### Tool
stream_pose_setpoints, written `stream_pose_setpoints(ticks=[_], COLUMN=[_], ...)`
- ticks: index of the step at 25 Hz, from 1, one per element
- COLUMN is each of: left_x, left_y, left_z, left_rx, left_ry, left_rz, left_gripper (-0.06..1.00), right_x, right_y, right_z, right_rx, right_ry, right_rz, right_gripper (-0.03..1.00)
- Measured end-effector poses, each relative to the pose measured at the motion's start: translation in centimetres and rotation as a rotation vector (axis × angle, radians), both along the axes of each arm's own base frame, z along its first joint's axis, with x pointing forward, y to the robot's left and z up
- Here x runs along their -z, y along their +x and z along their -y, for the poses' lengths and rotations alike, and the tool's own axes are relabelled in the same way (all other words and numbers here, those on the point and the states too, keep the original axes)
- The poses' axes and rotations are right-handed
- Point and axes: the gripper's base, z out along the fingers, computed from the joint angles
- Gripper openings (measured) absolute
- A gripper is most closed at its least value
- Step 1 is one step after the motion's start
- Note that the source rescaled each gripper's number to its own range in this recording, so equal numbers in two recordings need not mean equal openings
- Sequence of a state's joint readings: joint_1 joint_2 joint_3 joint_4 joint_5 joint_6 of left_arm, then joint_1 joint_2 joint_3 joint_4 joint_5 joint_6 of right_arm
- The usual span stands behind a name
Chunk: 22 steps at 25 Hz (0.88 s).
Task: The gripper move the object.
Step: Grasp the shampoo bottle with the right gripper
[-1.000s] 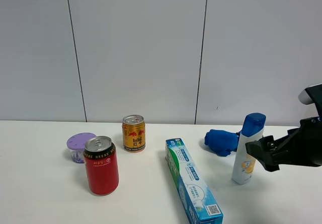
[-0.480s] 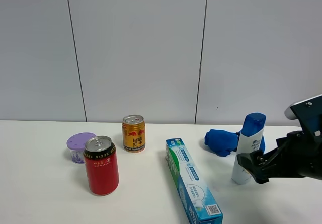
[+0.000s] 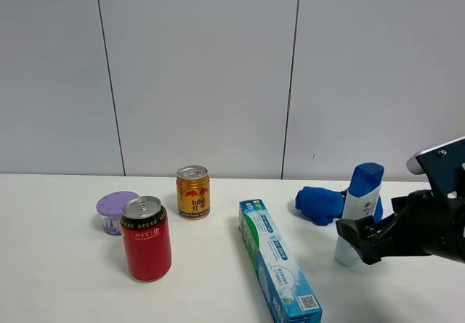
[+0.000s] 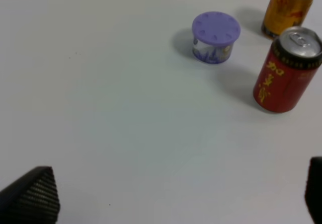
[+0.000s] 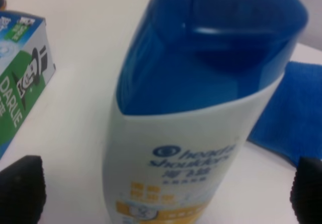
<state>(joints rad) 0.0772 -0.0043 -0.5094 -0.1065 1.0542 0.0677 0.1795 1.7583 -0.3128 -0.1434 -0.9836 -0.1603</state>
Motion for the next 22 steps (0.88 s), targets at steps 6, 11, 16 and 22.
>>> stream_pose_setpoints(ticks=[6, 11, 16, 22], left_x=[0.0, 0.0, 0.0, 0.0], left_y=[0.0, 0.0, 0.0, 0.0], left_z=[0.0, 0.0, 0.0, 0.0], left_rx=[0.0, 0.0, 0.0, 0.0], left_ry=[0.0, 0.0, 0.0, 0.0], left_rz=[0.0, 0.0, 0.0, 0.0], left_gripper=[1.0, 1.0, 1.0, 1.0], right_x=[-0.3, -1.1, 0.4, 0.9], right_y=[0.5, 2.0, 2.9, 3.0], right_z=[-0.1, -0.4, -0.5, -0.6], right_rx=[-0.001, -0.002, -0.002, -0.002], right_ry=[0.003, 0.01, 0.003, 0.01], right_rz=[0.028, 0.078, 0.04, 0.044], right_gripper=[1.0, 1.0, 1.0, 1.0])
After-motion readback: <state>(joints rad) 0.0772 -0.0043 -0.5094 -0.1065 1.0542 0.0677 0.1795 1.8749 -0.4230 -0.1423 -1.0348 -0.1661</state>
